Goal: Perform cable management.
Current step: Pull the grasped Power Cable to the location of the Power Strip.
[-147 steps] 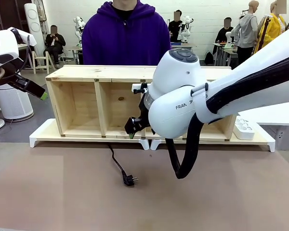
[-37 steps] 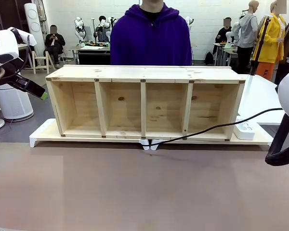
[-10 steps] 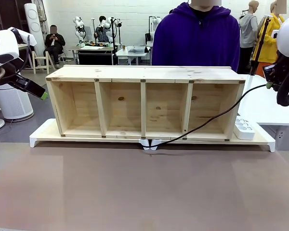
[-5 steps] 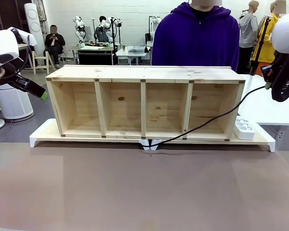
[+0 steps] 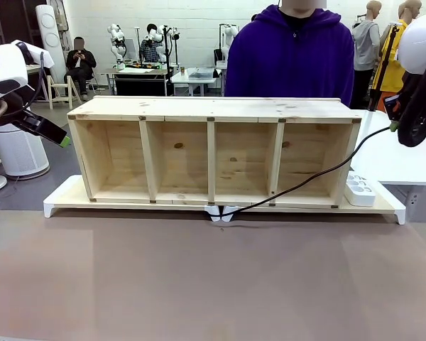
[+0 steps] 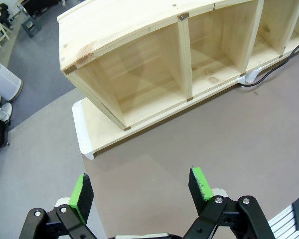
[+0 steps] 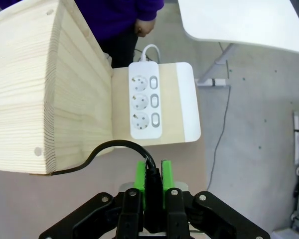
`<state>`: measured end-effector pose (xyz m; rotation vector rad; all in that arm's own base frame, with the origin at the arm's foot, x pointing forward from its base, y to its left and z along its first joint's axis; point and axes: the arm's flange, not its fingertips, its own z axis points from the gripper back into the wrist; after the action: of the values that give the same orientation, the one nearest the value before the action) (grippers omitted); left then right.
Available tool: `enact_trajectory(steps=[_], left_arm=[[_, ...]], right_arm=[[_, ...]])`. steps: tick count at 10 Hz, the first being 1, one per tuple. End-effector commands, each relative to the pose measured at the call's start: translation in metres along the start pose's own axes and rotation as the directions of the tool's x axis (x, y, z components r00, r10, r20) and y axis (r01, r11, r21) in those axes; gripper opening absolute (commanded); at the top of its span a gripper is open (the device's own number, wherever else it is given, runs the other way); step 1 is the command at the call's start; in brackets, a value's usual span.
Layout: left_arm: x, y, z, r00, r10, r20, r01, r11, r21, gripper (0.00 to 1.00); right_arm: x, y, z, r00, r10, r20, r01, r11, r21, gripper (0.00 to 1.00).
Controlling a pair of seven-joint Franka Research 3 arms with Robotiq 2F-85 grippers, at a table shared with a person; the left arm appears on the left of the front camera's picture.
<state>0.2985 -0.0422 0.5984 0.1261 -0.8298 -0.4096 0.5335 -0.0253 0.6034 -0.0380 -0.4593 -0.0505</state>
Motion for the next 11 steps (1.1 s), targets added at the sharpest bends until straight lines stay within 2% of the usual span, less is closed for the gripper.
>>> enact_trajectory(steps=[1, 5, 7, 11], left_arm=[[0.002, -0.001, -0.001, 1.000, 0.010, 0.014, -0.010, 1.000, -0.003, 1.00], [0.002, -0.001, -0.001, 1.000, 0.010, 0.014, -0.010, 1.000, -0.003, 1.00], [0.002, -0.001, -0.001, 1.000, 0.010, 0.014, -0.010, 1.000, -0.003, 1.00], [0.002, -0.001, -0.001, 1.000, 0.010, 0.014, -0.010, 1.000, -0.003, 1.00]], right_arm=[[-0.001, -0.001, -0.001, 1.000, -0.001, 0.010, 0.001, 1.000, -0.001, 0.16], [0.018, 0.004, -0.004, 0.997, 0.064, 0.039, -0.064, 0.998, 0.000, 0.16], [0.033, 0.004, 0.000, 0.998, 0.054, 0.044, -0.054, 0.998, -0.012, 0.16], [0.060, 0.003, -0.019, 0.998, 0.064, -0.015, -0.063, 0.998, 0.020, 0.16]])
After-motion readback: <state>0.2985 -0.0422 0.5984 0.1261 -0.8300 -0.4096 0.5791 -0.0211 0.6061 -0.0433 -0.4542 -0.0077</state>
